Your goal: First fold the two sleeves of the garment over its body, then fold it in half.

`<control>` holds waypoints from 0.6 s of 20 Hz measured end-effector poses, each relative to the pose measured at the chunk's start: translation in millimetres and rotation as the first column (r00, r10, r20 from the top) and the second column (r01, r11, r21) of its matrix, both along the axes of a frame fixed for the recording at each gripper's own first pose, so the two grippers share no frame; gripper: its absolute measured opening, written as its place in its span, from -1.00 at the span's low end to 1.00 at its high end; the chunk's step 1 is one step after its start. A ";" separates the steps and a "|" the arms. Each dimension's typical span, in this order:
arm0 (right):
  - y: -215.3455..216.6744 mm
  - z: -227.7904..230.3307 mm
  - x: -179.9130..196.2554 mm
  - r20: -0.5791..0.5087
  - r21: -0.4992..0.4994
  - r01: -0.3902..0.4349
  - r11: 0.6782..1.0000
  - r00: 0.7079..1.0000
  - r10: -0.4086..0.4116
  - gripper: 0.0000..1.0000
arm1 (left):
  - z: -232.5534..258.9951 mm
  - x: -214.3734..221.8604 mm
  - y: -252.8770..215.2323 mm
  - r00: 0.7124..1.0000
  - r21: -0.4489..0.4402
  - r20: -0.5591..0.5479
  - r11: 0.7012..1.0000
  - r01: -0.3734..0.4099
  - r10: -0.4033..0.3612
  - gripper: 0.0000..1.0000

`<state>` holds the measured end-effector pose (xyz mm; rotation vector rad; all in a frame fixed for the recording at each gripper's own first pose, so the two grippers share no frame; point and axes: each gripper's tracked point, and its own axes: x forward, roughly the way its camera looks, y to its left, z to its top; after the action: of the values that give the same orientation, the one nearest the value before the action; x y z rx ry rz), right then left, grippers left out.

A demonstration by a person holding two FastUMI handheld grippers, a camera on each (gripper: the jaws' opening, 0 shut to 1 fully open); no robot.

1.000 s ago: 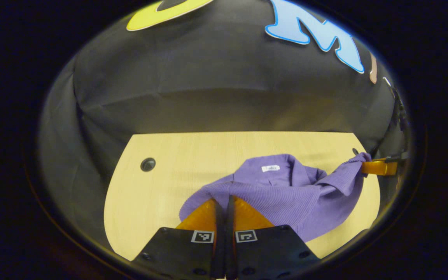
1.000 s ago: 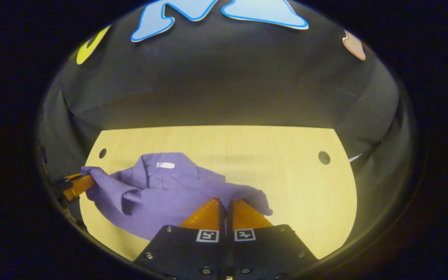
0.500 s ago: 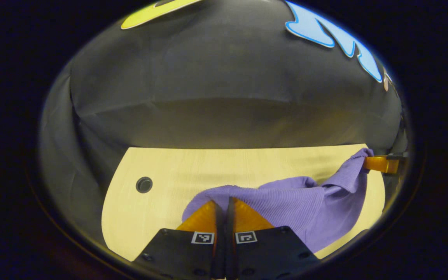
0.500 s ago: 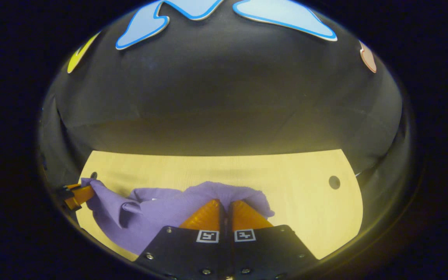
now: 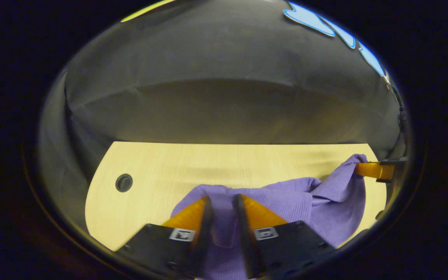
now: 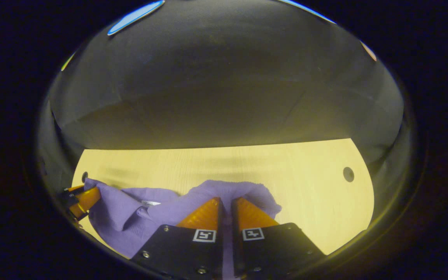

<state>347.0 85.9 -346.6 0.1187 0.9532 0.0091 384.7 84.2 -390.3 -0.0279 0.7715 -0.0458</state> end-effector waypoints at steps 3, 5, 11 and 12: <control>9.1 4.4 -4.3 0.005 0.021 -0.005 1.000 1.000 0.004 -0.22 | 10.4 -4.7 -2.0 1.000 -0.011 0.008 1.000 -0.005 0.005 0.53; 4.9 5.8 -11.6 -0.003 0.024 -0.017 1.000 1.000 0.017 0.38 | 18.6 -9.9 -2.8 1.000 -0.020 0.011 1.000 -0.009 0.009 0.72; 4.8 51.6 -49.3 0.067 0.012 -0.058 0.998 0.996 0.057 0.39 | 64.0 -40.0 -10.9 0.999 -0.055 0.049 0.998 0.006 -0.004 0.70; 2.1 63.8 -55.5 0.084 0.003 -0.068 0.998 0.994 0.068 0.39 | 73.0 -48.0 -12.3 0.999 -0.051 0.053 0.999 0.015 -0.012 0.70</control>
<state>291.6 88.0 -282.8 0.0907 0.8730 0.0794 336.7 72.0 -317.4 -0.0705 0.7175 -0.0794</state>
